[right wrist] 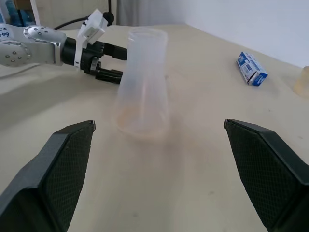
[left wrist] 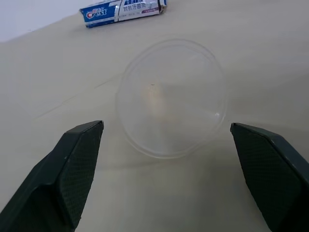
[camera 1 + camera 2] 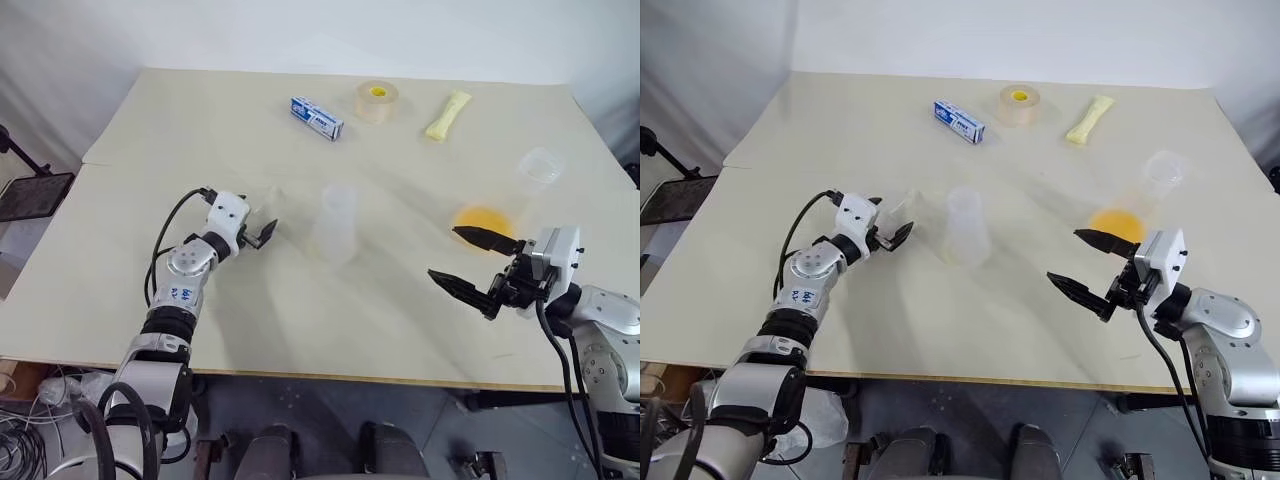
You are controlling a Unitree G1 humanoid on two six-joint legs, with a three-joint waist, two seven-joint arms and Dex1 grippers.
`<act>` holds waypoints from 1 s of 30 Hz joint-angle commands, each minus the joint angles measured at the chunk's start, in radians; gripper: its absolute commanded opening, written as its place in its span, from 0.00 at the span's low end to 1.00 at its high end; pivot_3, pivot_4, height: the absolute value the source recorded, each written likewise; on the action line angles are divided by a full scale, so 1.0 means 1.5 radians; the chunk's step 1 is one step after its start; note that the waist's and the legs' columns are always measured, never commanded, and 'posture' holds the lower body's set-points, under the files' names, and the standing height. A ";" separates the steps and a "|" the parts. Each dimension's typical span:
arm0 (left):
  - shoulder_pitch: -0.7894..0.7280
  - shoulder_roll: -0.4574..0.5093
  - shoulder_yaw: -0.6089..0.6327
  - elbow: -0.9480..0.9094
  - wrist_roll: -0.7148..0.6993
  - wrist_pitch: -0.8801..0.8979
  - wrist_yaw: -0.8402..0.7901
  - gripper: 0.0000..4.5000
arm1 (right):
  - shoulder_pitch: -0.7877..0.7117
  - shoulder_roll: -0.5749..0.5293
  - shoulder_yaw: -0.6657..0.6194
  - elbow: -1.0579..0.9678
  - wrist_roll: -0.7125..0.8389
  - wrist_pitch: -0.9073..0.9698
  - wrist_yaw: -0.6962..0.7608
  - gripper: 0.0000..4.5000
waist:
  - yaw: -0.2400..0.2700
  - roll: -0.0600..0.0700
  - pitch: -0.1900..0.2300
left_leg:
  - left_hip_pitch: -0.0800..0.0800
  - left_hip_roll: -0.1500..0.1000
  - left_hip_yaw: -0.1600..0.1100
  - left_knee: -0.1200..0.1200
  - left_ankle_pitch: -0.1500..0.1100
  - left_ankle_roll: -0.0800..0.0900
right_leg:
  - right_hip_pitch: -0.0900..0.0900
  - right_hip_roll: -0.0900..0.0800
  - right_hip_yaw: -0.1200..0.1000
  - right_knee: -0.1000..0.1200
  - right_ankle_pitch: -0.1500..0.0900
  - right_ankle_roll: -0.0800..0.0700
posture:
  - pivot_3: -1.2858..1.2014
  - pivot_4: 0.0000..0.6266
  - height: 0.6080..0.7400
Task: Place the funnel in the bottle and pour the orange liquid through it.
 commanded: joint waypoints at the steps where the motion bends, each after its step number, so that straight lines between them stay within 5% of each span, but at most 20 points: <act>1: 0.036 0.017 0.010 -0.097 -0.022 0.035 -0.030 1.00 | -0.005 -0.005 -0.020 -0.017 0.003 -0.014 -0.001 1.00 | 0.000 0.000 0.000 | 0.000 0.000 0.000 0.000 0.000 0.000 | 0.000 0.000 0.000 0.000 0.000 0.000 | 0.52 0.24 1.00; 7: 0.142 0.019 -0.002 -0.335 -0.080 0.178 -0.103 1.00 | -0.005 -0.005 -0.019 -0.015 0.002 -0.015 0.003 1.00 | 0.002 0.000 0.000 | 0.000 0.000 -0.004 0.000 0.000 0.000 | 0.000 0.000 0.001 0.000 0.000 0.000 | 0.52 0.24 1.00; 10: 0.141 0.008 -0.004 -0.352 -0.068 0.194 -0.084 1.00 | -0.009 -0.004 -0.016 -0.012 0.001 -0.015 0.006 1.00 | 0.003 0.000 0.000 | 0.000 0.000 -0.006 0.001 0.000 0.000 | 0.000 0.000 0.001 0.000 0.000 0.000 | 0.52 0.24 1.00; 24: -0.028 -0.035 -0.015 -0.037 -0.001 0.058 -0.003 1.00 | -0.011 0.003 -0.009 -0.025 -0.002 -0.014 -0.003 1.00 | 0.003 0.000 0.000 | 0.000 0.000 -0.002 0.000 0.000 0.000 | 0.000 0.000 0.000 0.000 0.000 0.000 | 0.52 0.24 1.00; 30: -0.025 -0.029 -0.008 -0.041 -0.006 0.051 -0.010 1.00 | 0.012 0.001 -0.020 -0.049 0.003 -0.009 -0.017 1.00 | 0.001 0.000 0.000 | 0.000 0.000 -0.001 0.000 0.000 0.000 | 0.000 0.000 0.000 0.000 0.000 0.000 | 0.52 0.24 1.00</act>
